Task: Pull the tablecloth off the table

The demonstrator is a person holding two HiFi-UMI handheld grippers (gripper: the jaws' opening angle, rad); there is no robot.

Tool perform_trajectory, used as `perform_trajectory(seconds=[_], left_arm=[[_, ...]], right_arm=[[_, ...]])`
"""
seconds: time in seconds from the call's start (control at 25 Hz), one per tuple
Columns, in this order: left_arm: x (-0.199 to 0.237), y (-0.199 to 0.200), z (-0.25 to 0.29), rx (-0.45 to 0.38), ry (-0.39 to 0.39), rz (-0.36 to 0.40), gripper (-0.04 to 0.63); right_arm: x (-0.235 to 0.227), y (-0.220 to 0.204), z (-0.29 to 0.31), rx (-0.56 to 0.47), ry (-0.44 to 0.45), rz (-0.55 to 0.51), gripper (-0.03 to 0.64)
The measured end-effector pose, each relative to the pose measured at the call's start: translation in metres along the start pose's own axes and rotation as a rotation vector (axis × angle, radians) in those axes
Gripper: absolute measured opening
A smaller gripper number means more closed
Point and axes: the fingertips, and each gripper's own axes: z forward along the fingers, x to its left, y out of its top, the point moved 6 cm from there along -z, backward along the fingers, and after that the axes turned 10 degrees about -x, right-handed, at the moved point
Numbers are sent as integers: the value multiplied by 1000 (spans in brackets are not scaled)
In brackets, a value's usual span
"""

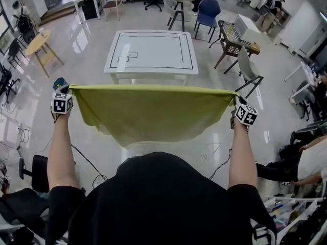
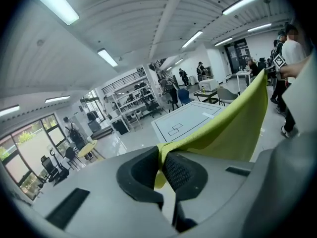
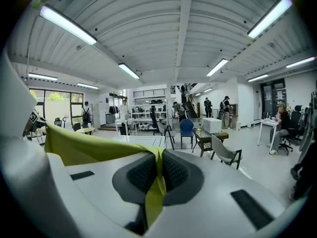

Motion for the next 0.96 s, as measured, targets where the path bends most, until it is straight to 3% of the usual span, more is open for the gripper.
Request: perform_trajectory(seconds=[0.96], left_arm=[[8,-11,13,24,-22,-23,23]], right_arm=[[10,10,8,-1,-3,18,17]])
